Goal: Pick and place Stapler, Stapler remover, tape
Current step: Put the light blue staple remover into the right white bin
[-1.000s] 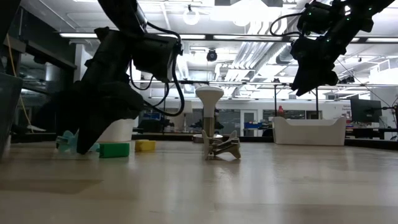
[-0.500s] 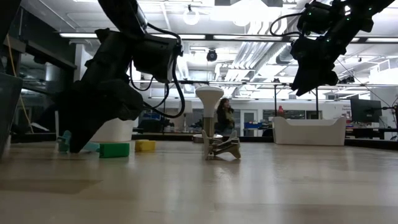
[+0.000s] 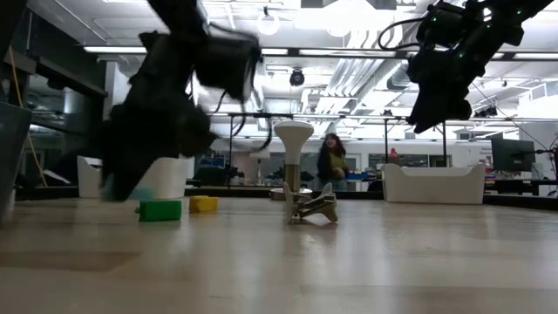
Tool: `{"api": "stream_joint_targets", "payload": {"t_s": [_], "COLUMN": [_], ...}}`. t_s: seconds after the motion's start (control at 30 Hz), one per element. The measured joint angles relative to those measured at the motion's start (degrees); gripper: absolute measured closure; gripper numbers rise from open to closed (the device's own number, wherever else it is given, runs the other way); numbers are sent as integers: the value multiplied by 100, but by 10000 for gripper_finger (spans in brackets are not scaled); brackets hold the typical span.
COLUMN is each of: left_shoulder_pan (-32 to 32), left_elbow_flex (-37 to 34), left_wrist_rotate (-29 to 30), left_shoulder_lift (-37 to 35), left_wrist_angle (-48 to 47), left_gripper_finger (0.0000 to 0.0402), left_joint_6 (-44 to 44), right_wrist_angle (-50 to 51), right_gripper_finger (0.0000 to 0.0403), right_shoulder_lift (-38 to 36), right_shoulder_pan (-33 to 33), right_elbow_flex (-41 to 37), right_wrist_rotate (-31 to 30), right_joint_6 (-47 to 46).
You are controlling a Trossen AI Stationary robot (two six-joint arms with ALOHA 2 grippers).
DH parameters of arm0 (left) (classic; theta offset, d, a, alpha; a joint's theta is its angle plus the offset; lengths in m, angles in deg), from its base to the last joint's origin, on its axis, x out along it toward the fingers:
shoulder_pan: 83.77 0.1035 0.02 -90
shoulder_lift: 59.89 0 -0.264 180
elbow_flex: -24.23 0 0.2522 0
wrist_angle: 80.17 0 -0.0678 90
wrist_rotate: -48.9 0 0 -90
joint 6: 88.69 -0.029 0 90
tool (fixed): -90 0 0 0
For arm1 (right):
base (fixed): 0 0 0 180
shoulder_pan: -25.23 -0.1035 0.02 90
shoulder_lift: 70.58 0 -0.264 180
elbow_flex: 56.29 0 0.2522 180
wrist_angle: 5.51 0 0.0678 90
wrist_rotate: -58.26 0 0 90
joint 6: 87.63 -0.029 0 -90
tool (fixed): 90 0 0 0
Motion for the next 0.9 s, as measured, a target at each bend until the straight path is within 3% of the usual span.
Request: {"api": "stream_joint_targets", "payload": {"t_s": [0.3,0.57,0.73,0.9], "left_shoulder_pan": [0,0,-2,0], "left_elbow_flex": [1431,3219,3732,3804], "left_wrist_rotate": [1143,2416,2840,2864], "left_shoulder_lift": [-281,-308,-308,-302], "left_wrist_angle": [-13,257,848,1538], "left_gripper_finger": [315,315,315,315], "left_joint_6": [-941,-2291,-3073,-3719], "right_wrist_angle": [-158,-1358,-2552,-3839], "right_gripper_finger": [242,242,242,242], "right_shoulder_lift": [0,0,0,0], "right_shoulder_pan": [-2,-352,-905,-1515], "right_elbow_flex": [-2,-2,-2,-2], "right_wrist_rotate": [1447,3171,3447,2917], "right_joint_6": [280,266,127,125]}}
